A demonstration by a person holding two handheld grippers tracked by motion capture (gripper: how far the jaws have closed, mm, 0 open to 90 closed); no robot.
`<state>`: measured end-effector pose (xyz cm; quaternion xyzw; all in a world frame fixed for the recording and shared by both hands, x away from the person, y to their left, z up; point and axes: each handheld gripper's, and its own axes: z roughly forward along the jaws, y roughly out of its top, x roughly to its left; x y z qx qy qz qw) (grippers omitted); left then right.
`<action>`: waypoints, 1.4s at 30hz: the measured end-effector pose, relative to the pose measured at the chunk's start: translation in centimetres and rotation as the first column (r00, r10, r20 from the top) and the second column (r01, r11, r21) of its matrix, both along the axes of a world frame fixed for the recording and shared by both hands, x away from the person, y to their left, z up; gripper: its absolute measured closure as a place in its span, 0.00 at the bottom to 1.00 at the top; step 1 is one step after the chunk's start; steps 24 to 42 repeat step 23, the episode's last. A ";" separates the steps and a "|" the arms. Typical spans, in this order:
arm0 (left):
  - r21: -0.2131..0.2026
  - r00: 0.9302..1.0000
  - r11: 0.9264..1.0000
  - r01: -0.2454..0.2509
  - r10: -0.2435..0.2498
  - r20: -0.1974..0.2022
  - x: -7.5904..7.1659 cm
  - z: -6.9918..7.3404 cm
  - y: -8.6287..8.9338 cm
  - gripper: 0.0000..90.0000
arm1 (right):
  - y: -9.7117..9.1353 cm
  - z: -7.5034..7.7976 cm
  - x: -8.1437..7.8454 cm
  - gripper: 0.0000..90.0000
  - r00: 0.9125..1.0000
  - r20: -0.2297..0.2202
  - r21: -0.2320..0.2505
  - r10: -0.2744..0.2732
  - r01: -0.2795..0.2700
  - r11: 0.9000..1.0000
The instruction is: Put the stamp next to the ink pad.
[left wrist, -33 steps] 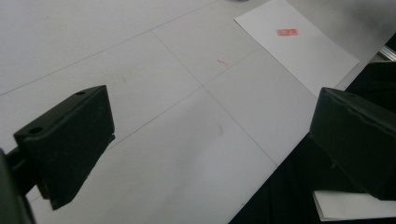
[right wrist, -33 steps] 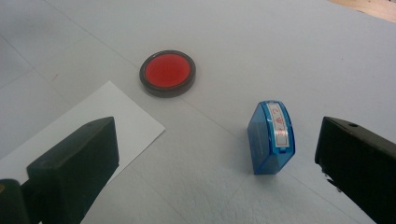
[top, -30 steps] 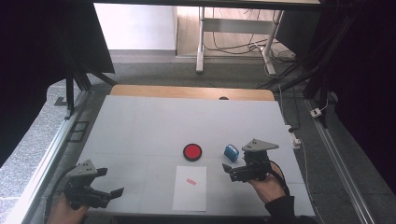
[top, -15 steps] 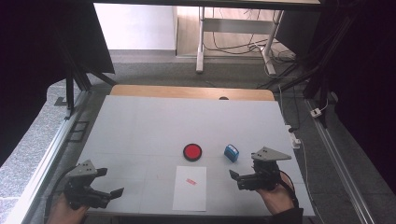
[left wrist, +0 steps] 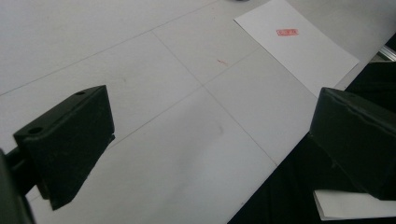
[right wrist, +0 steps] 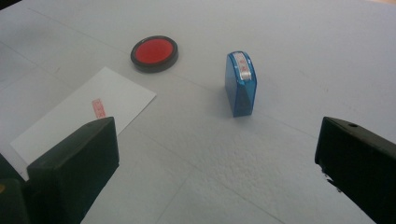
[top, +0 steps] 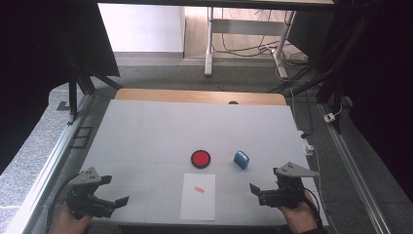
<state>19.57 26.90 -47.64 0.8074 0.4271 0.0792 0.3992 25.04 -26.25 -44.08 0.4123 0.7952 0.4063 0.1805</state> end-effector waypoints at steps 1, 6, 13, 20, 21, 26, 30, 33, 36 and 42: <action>0.000 1.000 1.000 0.000 0.000 0.000 0.0 0.0 0.0 0.00 | -0.1 -0.1 -0.1 0.00 1.000 -0.003 0.001 -0.003 0.003 1.000; -0.002 1.000 1.000 -0.004 0.004 0.000 0.0 0.0 0.1 0.00 | -0.8 -0.4 -0.8 0.00 0.999 -0.016 -0.001 -0.032 0.032 0.999; -0.006 1.000 1.000 -0.013 0.013 0.002 -0.1 0.0 0.1 0.00 | -1.6 -1.3 -1.6 0.00 0.996 -0.063 -0.031 -0.059 0.057 0.998; -0.004 1.000 1.000 -0.014 0.014 -0.001 -0.1 0.0 0.1 0.00 | -1.9 -1.6 -1.9 0.00 0.993 -0.090 -0.053 -0.080 0.075 0.996; -0.006 1.000 1.000 -0.014 0.014 -0.001 0.0 0.0 0.1 0.00 | -2.0 -1.6 -1.8 0.00 0.993 -0.090 -0.048 -0.080 0.076 0.996; -0.009 1.000 1.000 -0.013 0.013 -0.003 0.1 0.0 0.1 0.00 | -2.0 -1.7 -1.8 0.00 0.993 -0.089 -0.051 -0.076 0.071 0.996; -0.009 1.000 1.000 -0.013 0.013 -0.003 0.1 0.0 0.1 0.00 | -2.0 -1.7 -1.8 0.00 0.993 -0.089 -0.051 -0.076 0.071 0.996; -0.009 1.000 1.000 -0.013 0.013 -0.003 0.1 0.0 0.1 0.00 | -2.0 -1.7 -1.8 0.00 0.993 -0.089 -0.051 -0.076 0.071 0.996; -0.009 1.000 1.000 -0.013 0.013 -0.003 0.1 0.0 0.1 0.00 | -2.0 -1.7 -1.8 0.00 0.993 -0.089 -0.051 -0.076 0.071 0.996; -0.009 1.000 1.000 -0.013 0.013 -0.003 0.1 0.0 0.1 0.00 | -2.0 -1.7 -1.8 0.00 0.993 -0.089 -0.051 -0.076 0.071 0.996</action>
